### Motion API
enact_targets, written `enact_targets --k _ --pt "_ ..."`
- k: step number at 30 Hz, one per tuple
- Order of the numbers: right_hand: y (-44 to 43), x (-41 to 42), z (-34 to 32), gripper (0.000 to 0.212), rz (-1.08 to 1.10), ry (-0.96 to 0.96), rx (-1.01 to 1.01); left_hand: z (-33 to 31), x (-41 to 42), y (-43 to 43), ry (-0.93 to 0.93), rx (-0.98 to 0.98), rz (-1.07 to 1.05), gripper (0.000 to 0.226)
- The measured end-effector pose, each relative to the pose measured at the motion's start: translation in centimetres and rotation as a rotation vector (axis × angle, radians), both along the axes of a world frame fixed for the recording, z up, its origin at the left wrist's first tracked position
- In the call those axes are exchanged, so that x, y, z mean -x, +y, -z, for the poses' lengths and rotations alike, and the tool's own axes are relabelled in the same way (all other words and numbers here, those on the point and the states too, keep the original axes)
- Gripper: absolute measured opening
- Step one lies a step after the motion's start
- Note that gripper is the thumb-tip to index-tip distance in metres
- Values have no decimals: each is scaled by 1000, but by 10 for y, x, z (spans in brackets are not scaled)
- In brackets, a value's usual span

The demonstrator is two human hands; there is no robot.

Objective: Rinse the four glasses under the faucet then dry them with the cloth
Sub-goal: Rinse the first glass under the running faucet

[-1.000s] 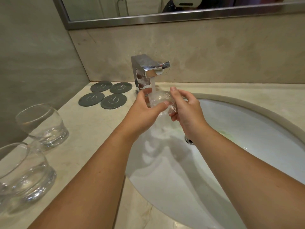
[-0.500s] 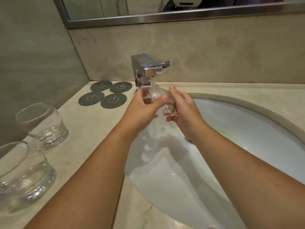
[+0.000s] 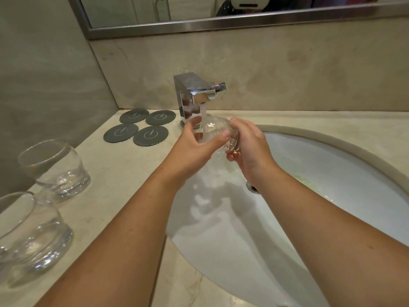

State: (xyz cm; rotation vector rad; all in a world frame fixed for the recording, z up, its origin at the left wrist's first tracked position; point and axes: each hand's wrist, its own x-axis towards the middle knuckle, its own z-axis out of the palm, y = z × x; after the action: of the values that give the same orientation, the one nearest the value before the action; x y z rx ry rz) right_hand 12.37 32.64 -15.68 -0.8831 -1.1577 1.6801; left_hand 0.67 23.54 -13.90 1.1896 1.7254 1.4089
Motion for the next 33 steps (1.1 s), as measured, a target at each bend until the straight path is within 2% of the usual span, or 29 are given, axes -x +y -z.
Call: enact_targets --k 3,6,10,14,16,18,22,24,26,30,33 --pt "1 -1 1 23 29 -7 -38 1 2 1 -23 21 -17 89" --pt "0 -1 1 33 46 -23 -80 2 3 3 -24 36 -31 91" --pt "-1 -1 0 42 56 -21 -97 2 3 4 -53 35 -24 73" --pt "3 2 2 50 14 35 -43 -1 4 3 -8 -2 -28 82" --pt "6 4 4 45 -8 51 -8 -3 3 0 20 -11 -28 80" --pt "9 5 6 38 -47 17 35 -4 2 -1 71 -8 -24 79" --pt "8 0 9 58 -173 -138 160 -2 2 -1 164 17 -1 81" --pt "6 0 9 57 -191 -127 183 -2 2 0 178 36 21 86" --pt "5 -1 8 52 -119 -127 138 0 2 1 182 63 42 91" --pt "0 -4 3 50 104 -235 -138 3 5 0 220 121 35 98" --pt "-9 -7 -4 53 108 -337 -321 3 5 -3 349 171 41 102"
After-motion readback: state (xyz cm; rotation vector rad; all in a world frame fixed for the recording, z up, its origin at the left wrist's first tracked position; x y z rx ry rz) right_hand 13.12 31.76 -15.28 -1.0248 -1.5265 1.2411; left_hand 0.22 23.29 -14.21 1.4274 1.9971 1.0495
